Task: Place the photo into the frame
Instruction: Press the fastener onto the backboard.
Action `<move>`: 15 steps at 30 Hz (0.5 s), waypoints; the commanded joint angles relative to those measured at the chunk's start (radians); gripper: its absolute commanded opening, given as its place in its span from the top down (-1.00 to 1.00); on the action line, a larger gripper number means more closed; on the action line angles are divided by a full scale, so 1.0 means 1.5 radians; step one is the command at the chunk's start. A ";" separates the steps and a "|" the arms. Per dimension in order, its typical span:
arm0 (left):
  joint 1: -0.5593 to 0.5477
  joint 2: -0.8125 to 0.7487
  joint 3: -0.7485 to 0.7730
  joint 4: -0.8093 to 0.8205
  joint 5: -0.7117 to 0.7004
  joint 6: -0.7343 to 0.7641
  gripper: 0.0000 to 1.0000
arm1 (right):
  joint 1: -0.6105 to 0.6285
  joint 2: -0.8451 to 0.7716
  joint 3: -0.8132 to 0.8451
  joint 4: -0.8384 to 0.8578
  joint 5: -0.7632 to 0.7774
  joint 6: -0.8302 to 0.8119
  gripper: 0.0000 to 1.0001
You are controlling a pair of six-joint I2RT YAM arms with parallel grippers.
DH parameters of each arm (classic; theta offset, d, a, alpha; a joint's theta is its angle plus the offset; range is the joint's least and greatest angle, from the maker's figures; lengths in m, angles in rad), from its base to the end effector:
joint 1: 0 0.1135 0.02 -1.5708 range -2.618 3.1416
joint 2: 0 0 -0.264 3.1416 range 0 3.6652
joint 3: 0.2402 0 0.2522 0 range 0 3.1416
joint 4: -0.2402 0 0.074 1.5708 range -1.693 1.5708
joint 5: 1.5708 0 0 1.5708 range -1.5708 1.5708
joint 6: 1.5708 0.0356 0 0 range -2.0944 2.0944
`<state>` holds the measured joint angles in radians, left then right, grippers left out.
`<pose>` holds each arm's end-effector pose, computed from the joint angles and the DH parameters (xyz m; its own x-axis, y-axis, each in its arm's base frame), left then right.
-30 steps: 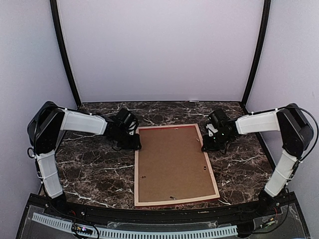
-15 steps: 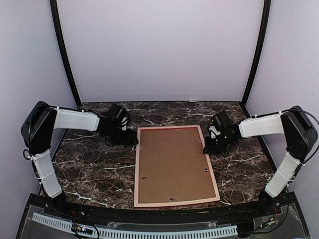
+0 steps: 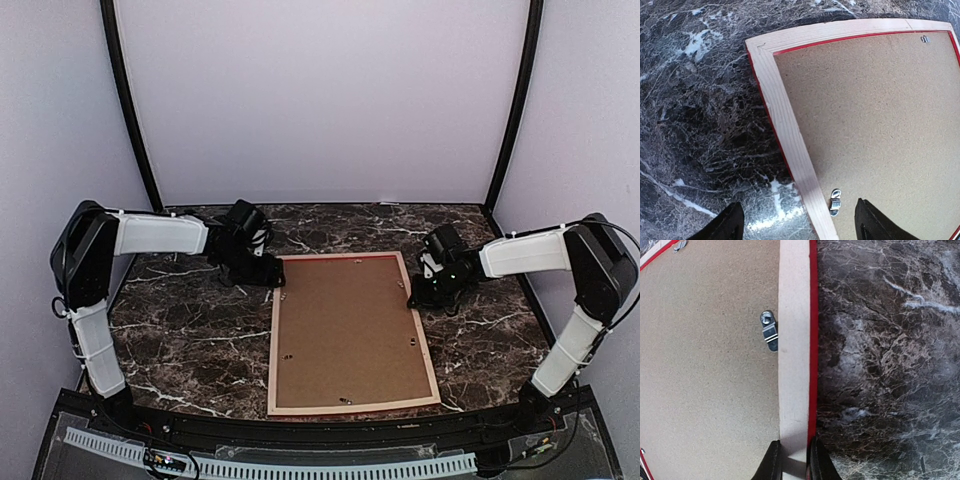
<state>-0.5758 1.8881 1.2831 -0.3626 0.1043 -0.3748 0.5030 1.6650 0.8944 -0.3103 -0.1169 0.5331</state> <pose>0.3335 -0.2209 0.1842 -0.8592 0.1237 -0.4965 0.2972 0.9105 -0.2875 0.2730 0.1549 0.1523 -0.9336 0.0625 -0.3529 -0.0608 0.9428 0.3278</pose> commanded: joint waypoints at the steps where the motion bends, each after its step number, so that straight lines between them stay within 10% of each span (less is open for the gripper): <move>1: -0.011 0.027 0.044 -0.060 -0.040 0.029 -0.57 | 0.006 0.001 -0.008 0.020 -0.049 0.031 0.90; 15: -0.029 0.085 0.095 -0.140 -0.115 0.057 -0.44 | 0.006 -0.001 -0.012 0.023 -0.050 0.031 0.89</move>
<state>-0.6117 2.0098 1.4078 -0.4980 -0.0273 -0.3111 0.5034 1.6650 0.8932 -0.3080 -0.1196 0.5335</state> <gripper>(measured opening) 0.731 0.141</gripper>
